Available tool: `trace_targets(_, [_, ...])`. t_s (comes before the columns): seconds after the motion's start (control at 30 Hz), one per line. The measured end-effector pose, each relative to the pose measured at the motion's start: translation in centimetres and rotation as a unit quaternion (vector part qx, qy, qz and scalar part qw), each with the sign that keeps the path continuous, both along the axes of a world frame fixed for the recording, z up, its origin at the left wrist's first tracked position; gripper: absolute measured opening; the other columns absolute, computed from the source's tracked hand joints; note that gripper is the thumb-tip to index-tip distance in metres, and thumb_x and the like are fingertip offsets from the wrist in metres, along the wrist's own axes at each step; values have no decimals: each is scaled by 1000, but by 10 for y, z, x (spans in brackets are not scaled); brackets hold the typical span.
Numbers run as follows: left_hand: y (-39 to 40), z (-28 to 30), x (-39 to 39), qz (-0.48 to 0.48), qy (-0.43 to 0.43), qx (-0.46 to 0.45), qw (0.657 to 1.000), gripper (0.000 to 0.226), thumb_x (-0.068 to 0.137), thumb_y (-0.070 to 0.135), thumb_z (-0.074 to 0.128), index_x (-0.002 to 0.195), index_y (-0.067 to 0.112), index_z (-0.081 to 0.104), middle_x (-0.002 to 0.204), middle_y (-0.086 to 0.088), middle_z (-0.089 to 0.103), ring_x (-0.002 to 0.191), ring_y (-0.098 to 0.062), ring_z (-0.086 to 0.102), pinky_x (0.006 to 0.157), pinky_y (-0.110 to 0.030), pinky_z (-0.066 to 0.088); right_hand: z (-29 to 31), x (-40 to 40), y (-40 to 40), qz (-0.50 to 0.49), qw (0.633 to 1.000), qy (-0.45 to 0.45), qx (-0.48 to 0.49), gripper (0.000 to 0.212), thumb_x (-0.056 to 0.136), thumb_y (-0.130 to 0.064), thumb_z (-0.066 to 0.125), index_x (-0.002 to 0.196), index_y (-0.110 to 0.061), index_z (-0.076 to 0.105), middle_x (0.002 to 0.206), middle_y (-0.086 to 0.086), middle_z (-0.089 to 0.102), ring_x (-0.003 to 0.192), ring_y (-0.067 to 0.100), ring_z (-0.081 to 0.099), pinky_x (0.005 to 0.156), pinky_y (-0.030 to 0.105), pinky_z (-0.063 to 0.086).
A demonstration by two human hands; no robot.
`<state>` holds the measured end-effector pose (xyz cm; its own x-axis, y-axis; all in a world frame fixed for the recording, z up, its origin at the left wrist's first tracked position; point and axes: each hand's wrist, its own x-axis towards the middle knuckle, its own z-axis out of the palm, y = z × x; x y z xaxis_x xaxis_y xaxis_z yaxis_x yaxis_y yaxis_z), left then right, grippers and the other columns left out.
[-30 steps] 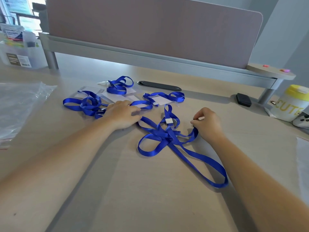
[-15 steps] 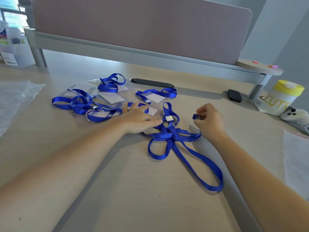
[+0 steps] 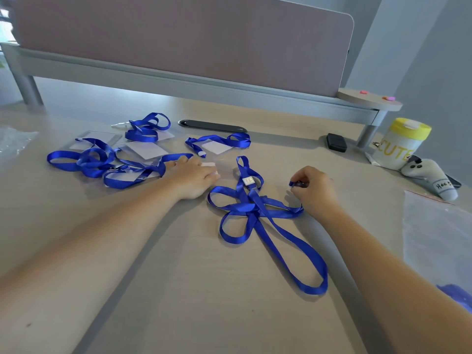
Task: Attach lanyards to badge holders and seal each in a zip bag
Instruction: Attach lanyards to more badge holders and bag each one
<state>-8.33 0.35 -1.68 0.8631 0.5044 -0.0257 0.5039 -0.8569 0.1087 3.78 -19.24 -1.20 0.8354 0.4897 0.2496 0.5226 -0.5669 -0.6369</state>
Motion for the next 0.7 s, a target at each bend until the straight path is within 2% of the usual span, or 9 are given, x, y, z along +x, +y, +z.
trace_targets(0.07, [3,1,3,12,-8,24,1000,46,93,49,30,136,34,36,147,-4,29,132,-30,28,105,-43,24,-2,0,5,13,1000,-1,3,17,85,2,50,98,-2,60,90,3,54,83,15,49,69,20,41])
trace_targets(0.2, [10,2,10,14,-27,49,998,65,83,60,44,139,30,30,148,-3,29,132,-28,27,101,-40,26,-4,2,16,28,1000,0,4,17,85,2,50,99,-2,60,91,3,54,84,14,49,67,18,40])
trace_targets(0.33, [20,5,18,-3,-7,1,1000,69,80,62,47,138,28,32,143,-3,39,133,-26,30,101,-41,25,-4,10,20,27,1000,-5,14,17,85,2,50,97,-3,61,89,3,54,82,14,49,58,8,37])
trace_targets(0.5, [25,7,22,-24,-1,17,1000,72,77,65,49,138,29,33,140,-5,44,131,-26,32,106,-41,22,-6,17,22,17,1000,-4,12,15,86,0,51,97,-4,60,90,2,54,83,14,49,58,7,36])
trace_targets(0.7, [25,7,24,-33,-36,0,999,74,73,63,56,136,30,37,132,0,51,128,-23,32,107,-45,16,-8,15,24,21,1000,1,19,15,85,0,51,97,-4,61,88,2,54,82,14,49,57,9,37])
